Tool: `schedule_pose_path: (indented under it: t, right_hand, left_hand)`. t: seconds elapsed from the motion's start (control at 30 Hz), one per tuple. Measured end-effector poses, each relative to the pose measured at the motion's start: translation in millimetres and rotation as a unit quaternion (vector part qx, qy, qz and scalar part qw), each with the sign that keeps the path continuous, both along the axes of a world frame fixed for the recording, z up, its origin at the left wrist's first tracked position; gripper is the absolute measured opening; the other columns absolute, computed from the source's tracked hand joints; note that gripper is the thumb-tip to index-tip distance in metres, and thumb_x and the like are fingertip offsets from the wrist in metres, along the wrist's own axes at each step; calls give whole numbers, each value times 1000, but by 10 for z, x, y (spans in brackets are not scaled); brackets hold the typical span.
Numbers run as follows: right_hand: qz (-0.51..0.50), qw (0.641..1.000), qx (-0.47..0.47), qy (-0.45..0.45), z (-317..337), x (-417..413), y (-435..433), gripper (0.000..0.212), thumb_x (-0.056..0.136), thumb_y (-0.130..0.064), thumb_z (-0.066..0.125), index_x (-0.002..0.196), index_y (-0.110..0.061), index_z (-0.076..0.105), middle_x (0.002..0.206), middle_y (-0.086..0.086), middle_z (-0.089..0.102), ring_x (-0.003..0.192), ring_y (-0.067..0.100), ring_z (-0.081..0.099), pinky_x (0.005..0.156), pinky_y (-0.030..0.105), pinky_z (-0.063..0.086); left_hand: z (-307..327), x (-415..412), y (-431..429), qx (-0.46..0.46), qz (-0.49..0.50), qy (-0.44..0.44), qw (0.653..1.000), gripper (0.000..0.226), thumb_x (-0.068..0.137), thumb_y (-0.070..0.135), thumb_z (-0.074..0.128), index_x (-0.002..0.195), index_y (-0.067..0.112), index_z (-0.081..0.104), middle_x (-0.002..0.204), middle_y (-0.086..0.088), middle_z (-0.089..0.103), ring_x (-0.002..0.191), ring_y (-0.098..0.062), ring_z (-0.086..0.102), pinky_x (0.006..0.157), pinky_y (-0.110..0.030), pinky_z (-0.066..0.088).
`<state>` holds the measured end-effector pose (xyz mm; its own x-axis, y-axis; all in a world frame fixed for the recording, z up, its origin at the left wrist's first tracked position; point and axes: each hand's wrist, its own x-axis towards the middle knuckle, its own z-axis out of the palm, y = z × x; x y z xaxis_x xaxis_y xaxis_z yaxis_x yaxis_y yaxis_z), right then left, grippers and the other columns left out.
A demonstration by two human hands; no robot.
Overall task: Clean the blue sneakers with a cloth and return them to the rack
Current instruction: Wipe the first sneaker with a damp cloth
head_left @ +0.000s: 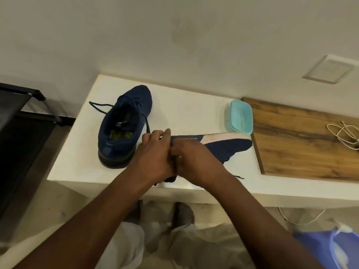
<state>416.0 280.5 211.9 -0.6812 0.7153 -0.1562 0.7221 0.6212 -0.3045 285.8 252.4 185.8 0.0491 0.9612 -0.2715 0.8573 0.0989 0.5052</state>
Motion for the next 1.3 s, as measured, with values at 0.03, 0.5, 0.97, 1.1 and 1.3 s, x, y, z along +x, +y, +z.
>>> schedule_pose_path:
  t: [0.03, 0.5, 0.97, 1.1, 1.3]
  right_hand:
    - [-11, 1000, 6, 5, 11, 64, 47, 13, 83, -9, 67, 91, -15, 74, 92, 1, 64, 80, 15, 57, 73, 30, 50]
    - [-425, 871, 134, 209, -195, 1260, 664, 15, 94, -23, 64, 109, -20, 68, 102, -8, 62, 90, 7, 56, 68, 5, 34]
    - [-259, 899, -8, 354, -370, 567, 439, 21, 92, -10, 65, 108, -20, 74, 96, -9, 64, 88, -2, 60, 78, 13, 46]
    - [-162, 945, 59, 277, -309, 603, 462, 19, 94, -14, 63, 108, -20, 75, 91, -6, 62, 83, 0, 56, 74, 9, 41]
    - [-343, 905, 86, 235, -192, 905, 749, 22, 95, -14, 62, 113, -8, 72, 91, -8, 61, 83, 10, 61, 66, -2, 41]
  left_hand:
    - [-15, 0, -2, 0, -4, 5, 1000, 114, 77, 47, 77, 161, 17, 6, 160, -5, 22, 145, -29, 20, 116, -42, 30]
    - [53, 2, 18, -27, 68, -53, 996, 101, 61, 69, 69, 151, 45, 31, 142, 3, 52, 129, -26, 48, 100, -49, 50]
    - [10, 56, 164, 55, 46, -80, 994, 67, 88, 37, 56, 149, 42, 31, 135, 1, 58, 126, -29, 54, 98, -58, 49]
    - [-41, 61, 175, 97, 52, -101, 989, 47, 98, 36, 51, 142, 48, 39, 126, 7, 64, 118, -23, 60, 96, -56, 51]
    - [-41, 97, 102, 127, 62, -120, 983, 45, 101, 32, 50, 144, 45, 44, 133, 15, 62, 124, -17, 57, 103, -59, 44]
